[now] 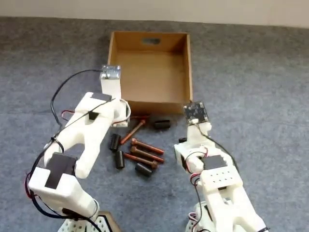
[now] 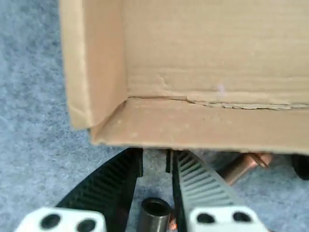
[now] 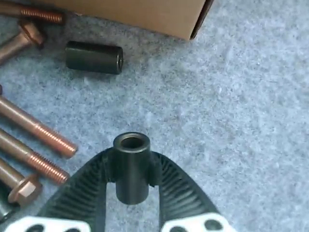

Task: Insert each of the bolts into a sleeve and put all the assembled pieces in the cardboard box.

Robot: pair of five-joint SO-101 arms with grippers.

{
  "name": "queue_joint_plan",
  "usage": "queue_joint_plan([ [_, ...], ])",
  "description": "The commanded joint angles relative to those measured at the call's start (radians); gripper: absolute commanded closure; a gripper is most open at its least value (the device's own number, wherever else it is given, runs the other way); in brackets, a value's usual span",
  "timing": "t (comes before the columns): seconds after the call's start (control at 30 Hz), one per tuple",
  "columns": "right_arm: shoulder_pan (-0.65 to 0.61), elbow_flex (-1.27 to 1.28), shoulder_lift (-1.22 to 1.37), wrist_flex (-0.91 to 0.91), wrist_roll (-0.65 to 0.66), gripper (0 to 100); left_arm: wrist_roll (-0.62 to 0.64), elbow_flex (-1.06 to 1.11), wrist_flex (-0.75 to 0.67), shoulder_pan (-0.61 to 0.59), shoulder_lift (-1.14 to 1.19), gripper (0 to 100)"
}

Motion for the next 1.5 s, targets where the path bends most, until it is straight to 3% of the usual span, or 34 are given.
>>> queue_joint_plan([
  [0.0,0.010,-0.005,-0.024,-0.016,-0.002,99.2,0.002,-0.038,-0.014,0.004,-0.004,95],
  [0.1,0.010,-0.004,-0.024,-0.016,-0.002,99.2,0.002,-0.036,-0.012,0.004,-0.004,99],
  [0.37,0.010,-0.004,-0.024,-0.016,-0.002,99.2,0.002,0.016,-0.005,0.002,-0.033,99],
  [0.57,0.010,-0.004,-0.024,-0.016,-0.002,99.2,-0.006,0.036,0.173,-0.010,-0.228,99],
  [0.77,0.010,-0.004,-0.024,-0.016,-0.002,99.2,-0.201,0.044,0.262,-0.102,-0.367,99],
  [0.83,0.010,-0.004,-0.024,-0.016,-0.002,99.2,-0.198,0.064,0.255,-0.104,-0.366,99],
  [1.0,0.010,-0.004,-0.024,-0.016,-0.002,99.2,-0.060,0.148,0.107,-0.013,-0.366,97],
  [1.2,0.010,-0.004,-0.024,-0.016,-0.002,99.2,0.236,0.243,-0.035,0.031,-0.366,80],
  [1.47,0.010,-0.004,-0.024,-0.016,-0.002,99.2,0.473,0.332,-0.253,0.031,-0.364,81],
])
